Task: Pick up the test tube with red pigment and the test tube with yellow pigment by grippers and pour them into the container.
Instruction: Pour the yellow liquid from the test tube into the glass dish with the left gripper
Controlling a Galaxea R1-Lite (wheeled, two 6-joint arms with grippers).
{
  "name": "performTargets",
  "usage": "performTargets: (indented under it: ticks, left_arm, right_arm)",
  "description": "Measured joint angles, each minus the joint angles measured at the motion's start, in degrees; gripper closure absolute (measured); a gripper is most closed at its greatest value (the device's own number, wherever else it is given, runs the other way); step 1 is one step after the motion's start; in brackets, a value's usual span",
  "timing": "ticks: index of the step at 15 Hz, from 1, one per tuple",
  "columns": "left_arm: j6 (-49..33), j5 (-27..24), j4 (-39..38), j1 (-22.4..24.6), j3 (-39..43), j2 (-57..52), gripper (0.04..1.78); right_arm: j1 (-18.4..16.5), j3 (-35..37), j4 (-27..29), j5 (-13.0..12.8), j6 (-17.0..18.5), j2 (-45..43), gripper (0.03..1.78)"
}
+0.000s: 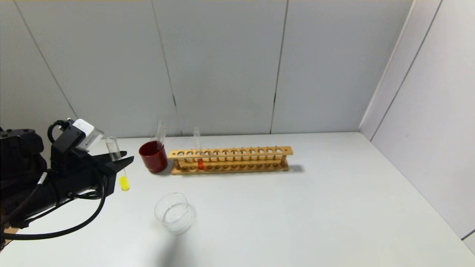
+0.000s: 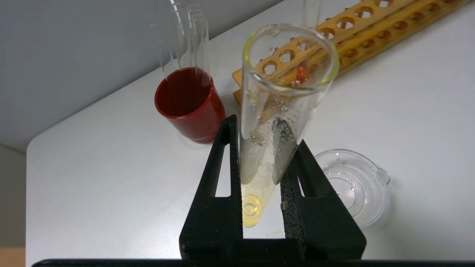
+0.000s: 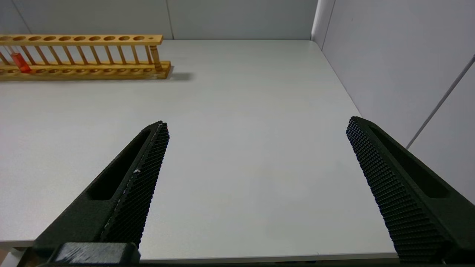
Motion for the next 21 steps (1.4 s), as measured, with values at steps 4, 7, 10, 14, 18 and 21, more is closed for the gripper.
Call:
performTargets:
  ticks: [4, 7, 10, 14, 18, 21]
  left_arm:
    - [6.9, -2.91, 10.23, 1.43, -5.77, -0.66, 1.49]
    - [15.02, -2.95, 21.44, 1.88, -11.47, -1.45, 1.49]
    - [19.49, -2.94, 24.84, 1.99, -14.91, -1.07, 1.49]
    - [32.04, -3.08, 24.62, 2.01, -15.82, -0.02, 1.49]
    - [44.04, -4.02, 24.87, 2.04, -14.19, 0.39, 1.49]
    - [49.46, -4.11, 24.53, 2.01, -11.22, 0.12, 1.49]
  right_arm:
    - [0.0, 0.0, 0.0, -0.02, 0.0, 0.0, 0.06]
    - [0.0, 0.0, 0.0, 0.0, 0.02, 0.0, 0.06]
    - [0.0, 0.0, 0.0, -0.02, 0.0, 0.0, 0.06]
    - [0.0, 0.0, 0.0, 0.0, 0.0, 0.0, 0.06]
    - [0.0, 0.0, 0.0, 0.0, 0.0, 0.0, 0.06]
    - [0.0, 0.0, 0.0, -0.02, 0.0, 0.0, 0.06]
